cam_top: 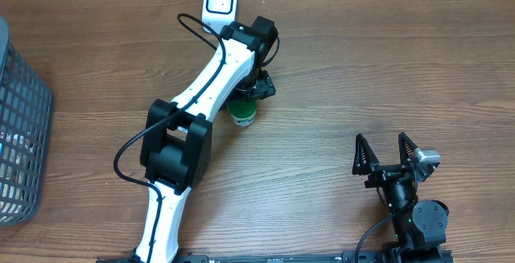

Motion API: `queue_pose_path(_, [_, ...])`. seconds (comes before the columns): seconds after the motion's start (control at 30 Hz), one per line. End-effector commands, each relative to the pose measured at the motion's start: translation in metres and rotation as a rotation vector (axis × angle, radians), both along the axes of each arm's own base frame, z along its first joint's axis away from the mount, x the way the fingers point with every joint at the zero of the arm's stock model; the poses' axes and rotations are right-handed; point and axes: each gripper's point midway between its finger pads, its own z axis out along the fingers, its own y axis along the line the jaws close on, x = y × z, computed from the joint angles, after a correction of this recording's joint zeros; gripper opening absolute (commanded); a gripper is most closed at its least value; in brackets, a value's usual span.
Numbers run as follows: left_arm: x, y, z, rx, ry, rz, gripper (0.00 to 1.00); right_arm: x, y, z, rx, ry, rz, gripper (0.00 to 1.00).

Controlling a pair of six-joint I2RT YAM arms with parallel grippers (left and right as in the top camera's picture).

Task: Scan the item barcode
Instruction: 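Lower the bottle onto the table center and release it, then reach the left gripper into the basket and grasp the brown snack bag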

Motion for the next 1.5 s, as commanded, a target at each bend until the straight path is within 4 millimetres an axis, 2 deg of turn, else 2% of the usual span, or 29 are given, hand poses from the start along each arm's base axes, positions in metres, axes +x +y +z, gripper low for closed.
queue_pose_path(0.0, [0.013,0.006,0.025,-0.027,-0.050,-0.012,0.95,0.000,0.000,-0.002,-0.004,-0.004,-0.002,1.00])
queue_pose_path(0.1, [0.027,0.011,0.057,-0.054,-0.118,-0.045,0.93,0.000,0.000,-0.002,-0.004,-0.004,-0.002,1.00])
queue_pose_path(0.23, [0.039,0.020,0.117,-0.093,-0.246,-0.114,0.95,0.000,0.000,-0.002,-0.004,-0.004,-0.002,1.00])
queue_pose_path(0.33, [0.039,0.033,0.164,-0.108,-0.338,-0.161,0.95,0.000,0.000,-0.002,-0.004,-0.004,-0.002,1.00])
queue_pose_path(0.47, [0.030,0.060,0.224,-0.105,-0.465,-0.228,0.95,0.000,0.000,-0.002,-0.004,-0.004,-0.002,1.00])
queue_pose_path(0.6, [0.014,0.094,0.280,-0.074,-0.601,-0.278,0.96,0.000,0.000,-0.002,-0.004,-0.004,-0.002,1.00])
queue_pose_path(0.67, [0.005,0.119,0.306,-0.049,-0.672,-0.244,0.99,0.000,0.000,-0.002,-0.004,-0.004,-0.002,1.00])
queue_pose_path(0.83, [-0.023,0.198,0.354,0.013,-0.807,-0.042,1.00,0.000,0.000,-0.002,-0.004,-0.004,-0.002,1.00])
queue_pose_path(0.97, [-0.050,0.269,0.371,0.083,-0.854,0.180,1.00,0.000,0.000,-0.002,-0.004,-0.004,-0.002,1.00])
queue_pose_path(1.1, [-0.072,0.332,0.371,0.127,-0.863,0.440,1.00,0.000,0.000,-0.002,-0.004,-0.004,-0.002,1.00])
queue_pose_path(1.13, [-0.082,0.356,0.367,0.142,-0.857,0.542,1.00,0.000,0.000,-0.002,-0.004,-0.004,-0.002,1.00])
queue_pose_path(1.3, [-0.102,0.408,0.352,0.191,-0.806,0.699,1.00,0.000,0.000,-0.002,-0.004,-0.004,-0.002,1.00])
queue_pose_path(1.33, [-0.109,0.425,0.342,0.203,-0.769,0.746,1.00,0.000,0.000,-0.002,-0.004,-0.004,-0.002,1.00])
queue_pose_path(1.47, [-0.124,0.457,0.308,0.202,-0.649,0.845,1.00,0.000,0.000,-0.002,-0.004,-0.004,-0.002,1.00])
